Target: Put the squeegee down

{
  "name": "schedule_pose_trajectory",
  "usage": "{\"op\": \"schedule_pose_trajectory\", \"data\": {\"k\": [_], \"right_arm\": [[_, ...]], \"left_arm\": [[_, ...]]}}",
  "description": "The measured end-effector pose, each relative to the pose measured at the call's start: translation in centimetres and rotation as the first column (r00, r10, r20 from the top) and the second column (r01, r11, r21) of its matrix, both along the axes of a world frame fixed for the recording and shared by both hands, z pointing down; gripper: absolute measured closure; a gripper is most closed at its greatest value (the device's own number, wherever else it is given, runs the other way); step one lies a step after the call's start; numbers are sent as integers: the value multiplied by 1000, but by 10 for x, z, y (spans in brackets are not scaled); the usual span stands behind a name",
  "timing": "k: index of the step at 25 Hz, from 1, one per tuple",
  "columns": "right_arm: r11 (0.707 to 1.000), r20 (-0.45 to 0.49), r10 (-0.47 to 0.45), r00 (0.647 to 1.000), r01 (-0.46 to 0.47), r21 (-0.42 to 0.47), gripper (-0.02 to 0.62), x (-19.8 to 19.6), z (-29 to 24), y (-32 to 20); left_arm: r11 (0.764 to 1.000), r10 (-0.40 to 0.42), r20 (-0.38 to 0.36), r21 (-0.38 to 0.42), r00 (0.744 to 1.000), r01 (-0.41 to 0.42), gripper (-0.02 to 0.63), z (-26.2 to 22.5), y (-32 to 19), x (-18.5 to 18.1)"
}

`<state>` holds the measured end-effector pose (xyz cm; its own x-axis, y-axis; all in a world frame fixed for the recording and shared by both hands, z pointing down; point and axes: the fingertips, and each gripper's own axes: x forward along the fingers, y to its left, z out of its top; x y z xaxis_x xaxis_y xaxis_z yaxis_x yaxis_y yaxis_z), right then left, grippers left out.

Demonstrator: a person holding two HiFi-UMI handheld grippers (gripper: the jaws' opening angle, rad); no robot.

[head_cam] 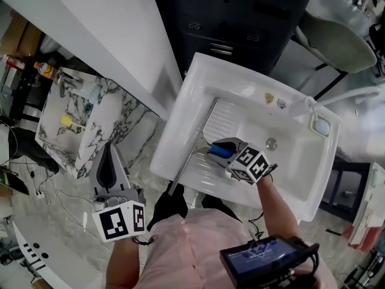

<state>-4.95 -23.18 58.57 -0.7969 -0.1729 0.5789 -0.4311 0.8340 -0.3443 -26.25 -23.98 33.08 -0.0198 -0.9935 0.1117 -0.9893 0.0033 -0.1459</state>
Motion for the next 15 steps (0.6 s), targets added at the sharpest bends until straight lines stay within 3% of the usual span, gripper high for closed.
{"op": "schedule_pose_trajectory", "data": {"k": [4,7,15], "right_arm": [[1000,-19,6,1000,-6,-6,457,2,7,3],[1000,-19,8,1000,-8,-7,419,4,5,4],[997,-28,49,998,-47,58,407,15,-10,-1]], "left_arm": [[1000,3,0,1,1000,-3,597,0,0,2],[1000,3,-2,1,1000,-3,597,0,0,5],[999,26,-15,18,1000,-26,597,-2,6,19]]}}
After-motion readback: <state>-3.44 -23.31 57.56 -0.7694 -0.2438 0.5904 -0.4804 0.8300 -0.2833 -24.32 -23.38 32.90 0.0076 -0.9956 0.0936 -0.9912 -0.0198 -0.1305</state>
